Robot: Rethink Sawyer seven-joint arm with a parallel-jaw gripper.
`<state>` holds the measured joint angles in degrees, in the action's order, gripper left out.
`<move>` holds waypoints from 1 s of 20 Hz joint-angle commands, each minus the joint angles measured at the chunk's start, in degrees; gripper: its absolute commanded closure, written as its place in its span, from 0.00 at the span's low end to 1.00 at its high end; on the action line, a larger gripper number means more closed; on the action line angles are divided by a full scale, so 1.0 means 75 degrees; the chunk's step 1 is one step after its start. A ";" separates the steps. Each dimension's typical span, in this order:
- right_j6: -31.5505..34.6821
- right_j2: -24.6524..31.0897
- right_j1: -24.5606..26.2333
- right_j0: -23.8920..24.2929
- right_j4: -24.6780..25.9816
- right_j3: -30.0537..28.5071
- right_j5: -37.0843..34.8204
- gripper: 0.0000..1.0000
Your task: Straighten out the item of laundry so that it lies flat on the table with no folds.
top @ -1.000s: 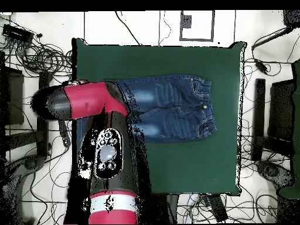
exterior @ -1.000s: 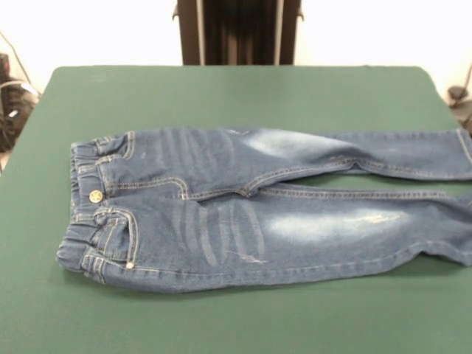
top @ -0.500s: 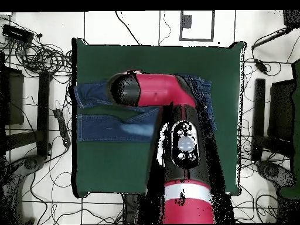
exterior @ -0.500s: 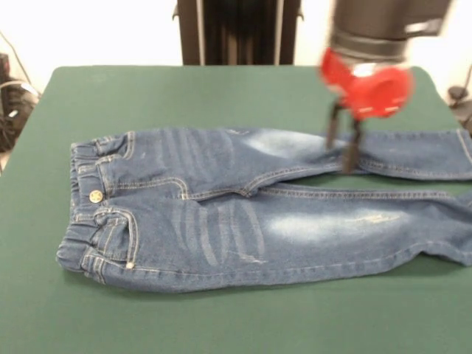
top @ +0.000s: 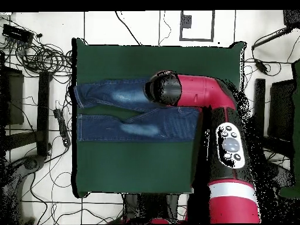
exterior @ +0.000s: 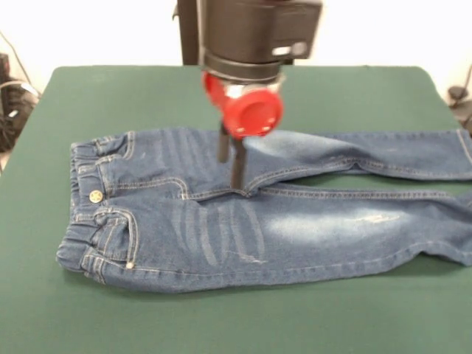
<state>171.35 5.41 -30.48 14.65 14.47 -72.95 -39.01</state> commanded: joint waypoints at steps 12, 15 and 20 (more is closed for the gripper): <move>-0.2775 0.1402 0.1688 0.0176 0.0470 0.0782 -0.0492 0.00; -0.2944 0.1428 0.1686 0.0317 0.0457 0.0741 -0.0585 0.00; -0.3347 0.1582 0.1570 0.0601 0.0459 0.0525 -0.0667 0.00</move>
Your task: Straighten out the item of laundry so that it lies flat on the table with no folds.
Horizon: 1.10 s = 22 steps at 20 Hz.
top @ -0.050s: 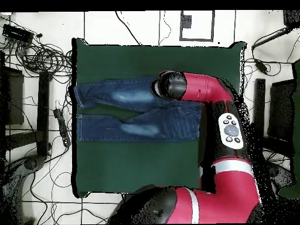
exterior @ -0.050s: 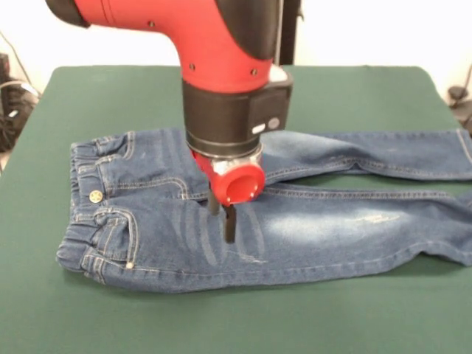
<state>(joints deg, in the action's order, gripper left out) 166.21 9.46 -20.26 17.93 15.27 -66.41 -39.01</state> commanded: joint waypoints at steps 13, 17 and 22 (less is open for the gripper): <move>-0.2639 0.1345 -0.0555 0.0464 0.0380 -0.1254 -0.0643 0.00; -0.2765 0.1416 -0.0599 0.0670 0.0425 -0.1452 -0.0536 0.00; -0.2788 0.1415 -0.0572 0.0808 0.0550 -0.1564 -0.0534 0.00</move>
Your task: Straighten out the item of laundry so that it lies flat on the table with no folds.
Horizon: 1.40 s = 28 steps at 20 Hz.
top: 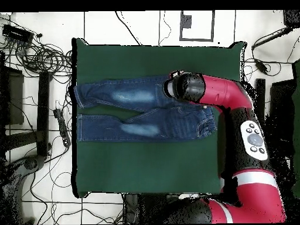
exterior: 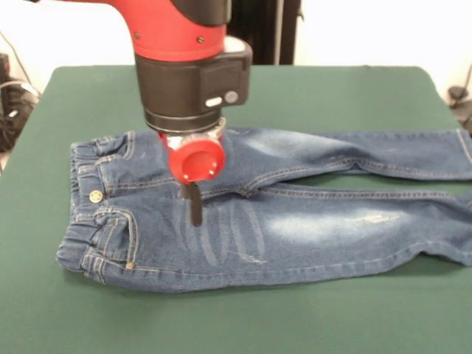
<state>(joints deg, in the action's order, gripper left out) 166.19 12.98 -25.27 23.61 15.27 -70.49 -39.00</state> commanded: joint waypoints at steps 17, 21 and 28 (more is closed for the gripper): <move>-0.2050 0.0548 0.0265 0.0306 0.1666 -0.1398 -0.0048 0.00; -0.2048 0.0640 0.0319 0.0503 0.1822 -0.1603 0.0090 0.00; -0.2322 0.0797 0.0443 0.0835 0.2092 -0.1577 -0.0001 0.00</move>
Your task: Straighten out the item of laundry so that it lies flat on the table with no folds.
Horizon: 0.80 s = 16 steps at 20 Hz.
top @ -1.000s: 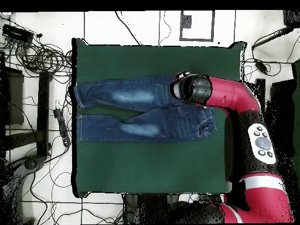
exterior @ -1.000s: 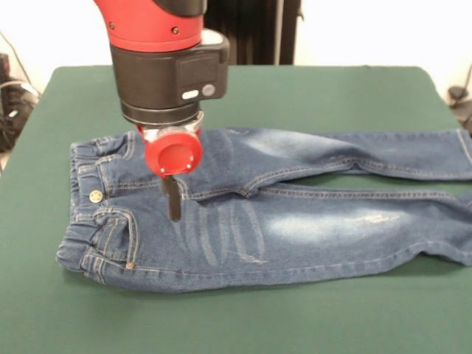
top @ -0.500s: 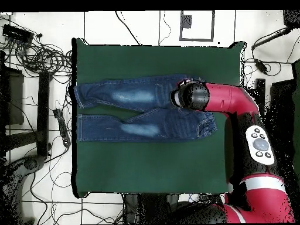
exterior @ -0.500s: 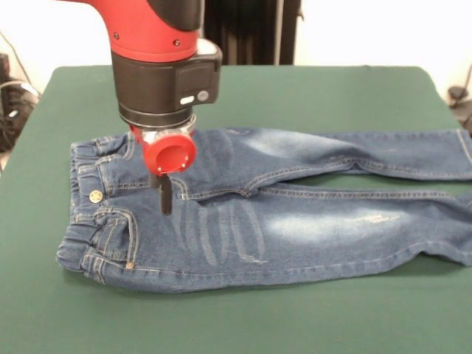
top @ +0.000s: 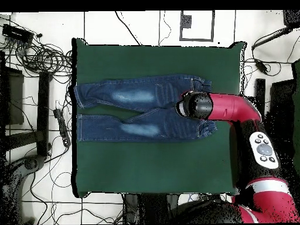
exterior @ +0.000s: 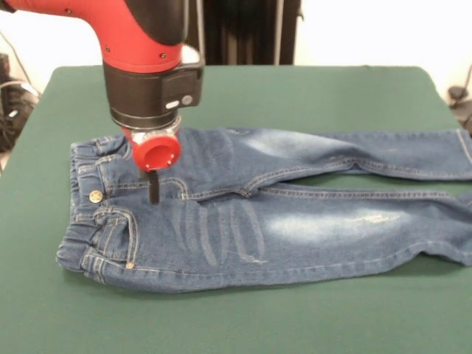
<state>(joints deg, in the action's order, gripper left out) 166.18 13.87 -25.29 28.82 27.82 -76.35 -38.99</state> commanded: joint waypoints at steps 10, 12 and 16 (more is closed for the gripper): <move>-0.2702 0.0934 0.0726 0.0311 0.0693 -0.0284 -0.0441 0.00; -0.2879 0.0936 0.0933 0.0256 0.0806 0.0065 -0.0617 0.00; -0.3231 0.1086 0.1383 0.0211 0.0956 0.0637 -0.0837 0.00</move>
<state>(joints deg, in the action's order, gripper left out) 166.13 14.30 -22.49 32.38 32.38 -73.87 -39.52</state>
